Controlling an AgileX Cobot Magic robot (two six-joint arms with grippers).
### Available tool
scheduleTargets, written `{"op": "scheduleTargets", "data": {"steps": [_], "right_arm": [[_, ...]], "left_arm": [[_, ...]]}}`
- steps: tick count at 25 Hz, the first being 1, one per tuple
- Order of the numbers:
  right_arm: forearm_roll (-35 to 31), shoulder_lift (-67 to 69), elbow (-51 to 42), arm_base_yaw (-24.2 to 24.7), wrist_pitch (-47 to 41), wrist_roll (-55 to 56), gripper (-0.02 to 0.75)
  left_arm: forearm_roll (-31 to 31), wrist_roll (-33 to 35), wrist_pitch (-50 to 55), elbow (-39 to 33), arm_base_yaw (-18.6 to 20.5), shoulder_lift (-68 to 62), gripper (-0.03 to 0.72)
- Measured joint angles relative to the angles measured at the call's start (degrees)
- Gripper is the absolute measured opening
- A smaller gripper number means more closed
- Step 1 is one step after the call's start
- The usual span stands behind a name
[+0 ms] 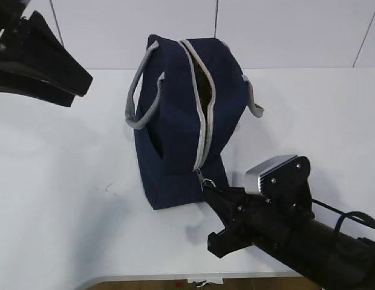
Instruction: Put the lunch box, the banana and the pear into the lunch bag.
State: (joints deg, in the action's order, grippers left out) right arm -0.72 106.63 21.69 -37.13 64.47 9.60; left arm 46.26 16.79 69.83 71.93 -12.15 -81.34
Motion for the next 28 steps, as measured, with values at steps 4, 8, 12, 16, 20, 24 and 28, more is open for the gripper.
{"op": "scheduleTargets", "data": {"steps": [4, 8, 12, 16, 20, 24, 28], "right_arm": [[0.7, -4.7, -0.5, 0.0, -4.1, 0.0, 0.001], [0.7, -9.2, -0.7, 0.0, -8.4, 0.0, 0.001], [0.7, -13.8, -0.8, 0.0, -13.7, 0.0, 0.001], [0.7, -18.0, -0.9, 0.0, -18.4, 0.0, 0.001], [0.7, -21.0, -0.1, 0.0, -23.9, 0.0, 0.001], [0.7, -22.1, 3.2, 0.0, -28.9, 0.0, 0.001], [0.7, -22.1, 7.1, 0.0, -32.9, 0.0, 0.001]], "left_arm": [[0.0, 0.0, 0.0, 0.0, 0.0, 0.0, 0.298], [0.0, 0.0, 0.0, 0.0, 0.0, 0.0, 0.298], [-2.1, 0.0, 0.0, 0.0, -1.3, 0.0, 0.298], [-7.9, 0.0, 0.0, 0.0, -4.7, 0.0, 0.298], [-13.0, 0.0, 0.1, 0.0, -7.7, 0.0, 0.298], [-17.2, 0.0, 0.3, 0.0, -9.1, 0.0, 0.298], [-19.0, 0.0, 0.3, 0.0, -9.2, 0.0, 0.298]]}}
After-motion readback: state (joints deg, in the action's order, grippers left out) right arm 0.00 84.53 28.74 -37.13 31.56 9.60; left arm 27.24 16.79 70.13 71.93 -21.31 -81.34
